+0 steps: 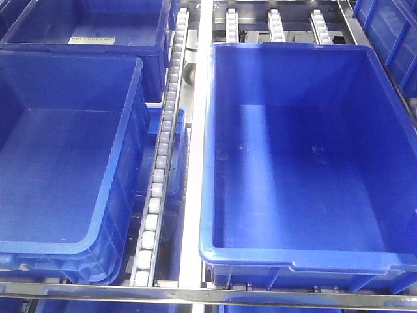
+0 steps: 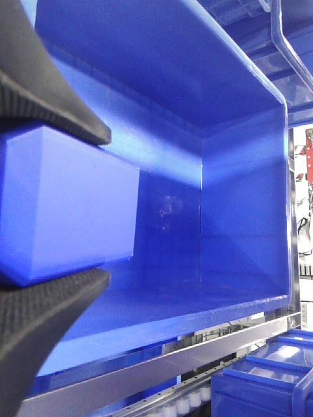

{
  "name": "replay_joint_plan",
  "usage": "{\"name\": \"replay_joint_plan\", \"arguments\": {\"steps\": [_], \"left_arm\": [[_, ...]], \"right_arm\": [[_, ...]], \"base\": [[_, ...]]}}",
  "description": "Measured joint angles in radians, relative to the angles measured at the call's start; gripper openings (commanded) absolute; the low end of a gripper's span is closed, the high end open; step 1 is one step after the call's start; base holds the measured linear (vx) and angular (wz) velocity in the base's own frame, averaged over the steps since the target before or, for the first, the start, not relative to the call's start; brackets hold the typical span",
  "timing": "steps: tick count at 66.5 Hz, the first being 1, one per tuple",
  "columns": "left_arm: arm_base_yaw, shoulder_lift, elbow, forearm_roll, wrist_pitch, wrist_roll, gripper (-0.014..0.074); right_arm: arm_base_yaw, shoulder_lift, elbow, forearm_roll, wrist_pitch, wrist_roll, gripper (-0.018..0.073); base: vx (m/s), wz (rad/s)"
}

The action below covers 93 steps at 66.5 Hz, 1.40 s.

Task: Pour parts from conveyor to right shelf
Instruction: 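Move the right gripper with the block over the empty blue bin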

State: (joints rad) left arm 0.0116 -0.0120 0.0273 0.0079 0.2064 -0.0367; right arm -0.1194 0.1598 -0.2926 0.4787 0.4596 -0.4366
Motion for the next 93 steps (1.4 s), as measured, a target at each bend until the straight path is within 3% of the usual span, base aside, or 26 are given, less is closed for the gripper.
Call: {"name": "replay_joint_plan", "arguments": {"steps": [71,80,88,93], "left_arm": [[0.000,0.000,0.000,0.000,0.000,0.000,-0.0006],[0.000,0.000,0.000,0.000,0.000,0.000,-0.0006],[0.000,0.000,0.000,0.000,0.000,0.000,-0.0006],[0.000,0.000,0.000,0.000,0.000,0.000,-0.0006]], "right_arm": [[0.000,0.000,0.034,0.028,-0.034,0.000,-0.0005],[0.000,0.009,0.010,-0.069,-0.042,0.074,-0.0005],[0.000,0.087,-0.056,-0.229,-0.037,0.272,-0.0005],[0.016,0.157,-0.108,-0.290,-0.033,0.338,-0.0005]], "base": [[0.00,0.00],[0.00,0.00],[0.00,0.00],[0.00,0.00]]}}
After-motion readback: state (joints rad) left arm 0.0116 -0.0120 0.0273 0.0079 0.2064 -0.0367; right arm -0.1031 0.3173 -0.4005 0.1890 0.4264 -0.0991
